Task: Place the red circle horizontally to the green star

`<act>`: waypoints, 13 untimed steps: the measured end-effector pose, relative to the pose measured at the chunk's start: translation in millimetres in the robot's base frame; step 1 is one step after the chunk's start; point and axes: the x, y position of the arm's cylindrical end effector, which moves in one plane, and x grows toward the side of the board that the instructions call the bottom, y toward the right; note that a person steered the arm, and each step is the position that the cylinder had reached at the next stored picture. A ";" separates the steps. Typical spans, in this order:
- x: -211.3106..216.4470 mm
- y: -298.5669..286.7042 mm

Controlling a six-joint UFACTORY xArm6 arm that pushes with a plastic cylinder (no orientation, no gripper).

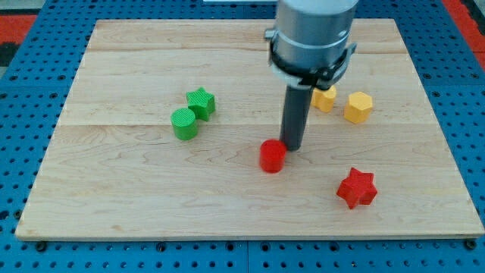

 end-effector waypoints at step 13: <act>-66.5 -295.2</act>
